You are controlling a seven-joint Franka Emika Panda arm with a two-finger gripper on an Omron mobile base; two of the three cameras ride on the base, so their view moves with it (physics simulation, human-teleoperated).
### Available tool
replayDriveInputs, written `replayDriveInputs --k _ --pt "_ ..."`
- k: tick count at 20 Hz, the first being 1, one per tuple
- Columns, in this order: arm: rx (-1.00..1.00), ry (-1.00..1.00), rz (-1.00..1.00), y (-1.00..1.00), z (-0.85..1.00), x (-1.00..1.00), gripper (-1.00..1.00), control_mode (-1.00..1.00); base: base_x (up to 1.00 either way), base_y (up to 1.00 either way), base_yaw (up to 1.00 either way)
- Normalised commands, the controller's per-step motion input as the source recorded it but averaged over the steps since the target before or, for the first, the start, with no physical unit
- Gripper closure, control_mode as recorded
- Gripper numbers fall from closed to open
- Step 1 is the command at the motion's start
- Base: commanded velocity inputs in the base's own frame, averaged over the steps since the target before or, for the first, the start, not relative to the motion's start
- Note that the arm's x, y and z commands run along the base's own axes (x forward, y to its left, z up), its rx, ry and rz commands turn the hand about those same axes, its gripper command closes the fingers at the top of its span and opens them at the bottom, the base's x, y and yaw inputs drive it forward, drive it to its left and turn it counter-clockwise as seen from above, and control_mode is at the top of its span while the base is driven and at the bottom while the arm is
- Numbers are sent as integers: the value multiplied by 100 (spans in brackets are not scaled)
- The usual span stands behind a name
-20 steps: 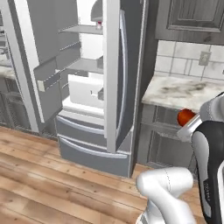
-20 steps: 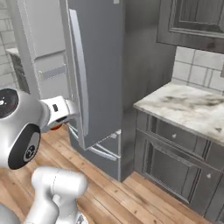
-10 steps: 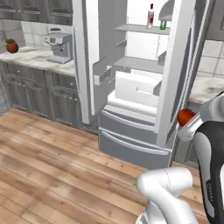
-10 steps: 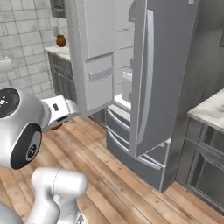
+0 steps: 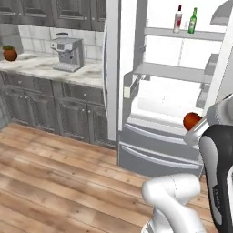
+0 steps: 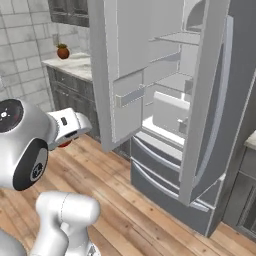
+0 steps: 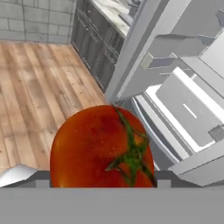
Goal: Place the beer and liquor on the top shelf of the fridge to keep them out of children's reach, and place the tomato on lower shelves for easy access.
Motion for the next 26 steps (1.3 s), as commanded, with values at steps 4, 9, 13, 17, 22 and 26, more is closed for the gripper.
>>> replayDriveInputs --k 4,9,13,17,22,26 --pt "0 0 0 0 0 0 100 100 65 20 -34" --pt "0 0 0 0 0 0 100 100 62 0 -37" --pt "0 0 0 0 0 0 100 100 58 0 -40" --pt "0 0 0 0 0 0 100 100 42 13 -39" --pt "0 0 0 0 0 0 100 100 36 51 -35" --pt "0 0 0 0 0 0 100 100 41 66 -31"
